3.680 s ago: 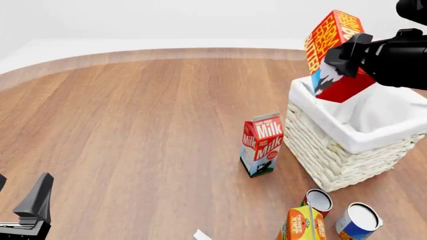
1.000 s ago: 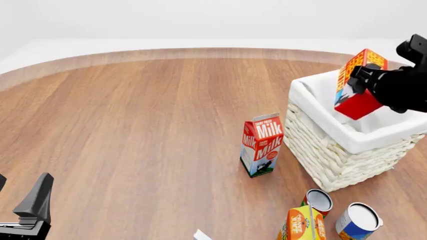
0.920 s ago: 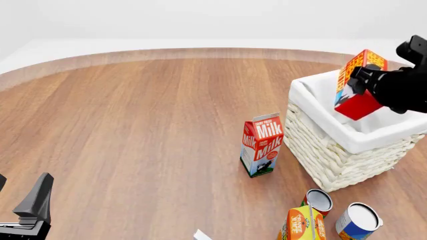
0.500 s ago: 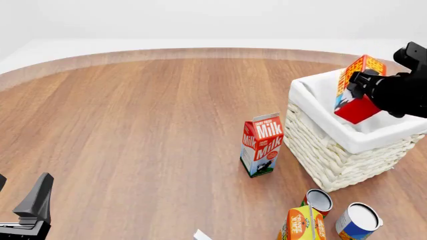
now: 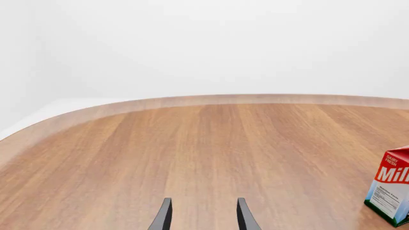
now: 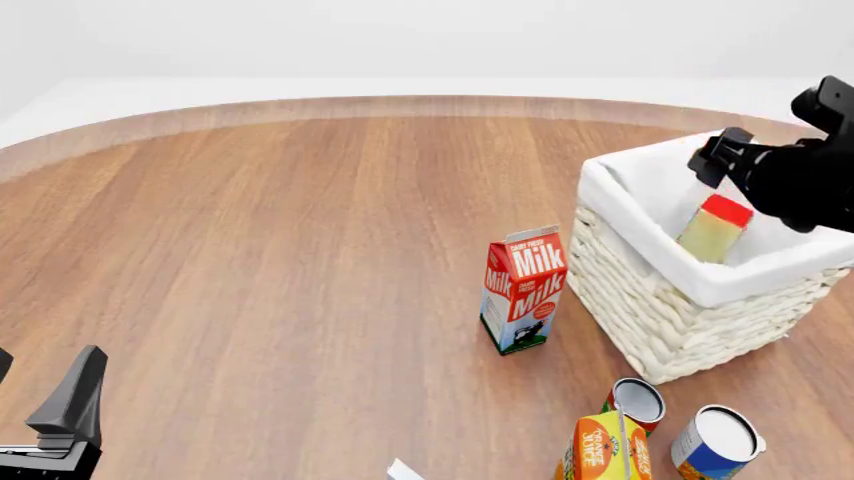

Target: Pick up the cream cheese box and the butter, and put them in the basket.

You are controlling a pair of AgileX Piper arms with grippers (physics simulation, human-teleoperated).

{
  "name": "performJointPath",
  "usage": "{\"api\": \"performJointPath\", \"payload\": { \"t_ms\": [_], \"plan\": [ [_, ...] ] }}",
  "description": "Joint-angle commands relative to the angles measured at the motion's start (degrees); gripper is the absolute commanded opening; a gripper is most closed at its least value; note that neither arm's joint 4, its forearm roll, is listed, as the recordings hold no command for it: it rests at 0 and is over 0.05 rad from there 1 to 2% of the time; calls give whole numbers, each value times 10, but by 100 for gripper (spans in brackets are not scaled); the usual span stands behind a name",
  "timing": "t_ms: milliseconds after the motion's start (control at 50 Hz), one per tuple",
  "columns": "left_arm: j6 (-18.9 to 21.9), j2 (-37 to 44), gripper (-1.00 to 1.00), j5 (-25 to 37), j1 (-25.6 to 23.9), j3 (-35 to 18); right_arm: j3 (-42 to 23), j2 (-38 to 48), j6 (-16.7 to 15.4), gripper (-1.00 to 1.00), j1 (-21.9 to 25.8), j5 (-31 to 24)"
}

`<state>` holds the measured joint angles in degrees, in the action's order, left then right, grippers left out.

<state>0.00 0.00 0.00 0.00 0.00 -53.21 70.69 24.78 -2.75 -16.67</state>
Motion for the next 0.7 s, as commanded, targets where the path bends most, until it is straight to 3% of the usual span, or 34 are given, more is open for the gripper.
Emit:
{"api": "performJointPath", "payload": {
  "t_ms": [20, 380, 700],
  "plan": [
    [0, 0, 100, 0, 0, 0, 1, -4, 2, 100, 5, 0],
    [0, 0, 100, 0, 0, 0, 0, -40, -8, 100, 36, -26],
    [0, 0, 100, 0, 0, 0, -1, -148, -62, 100, 156, -112]
  ]
}}
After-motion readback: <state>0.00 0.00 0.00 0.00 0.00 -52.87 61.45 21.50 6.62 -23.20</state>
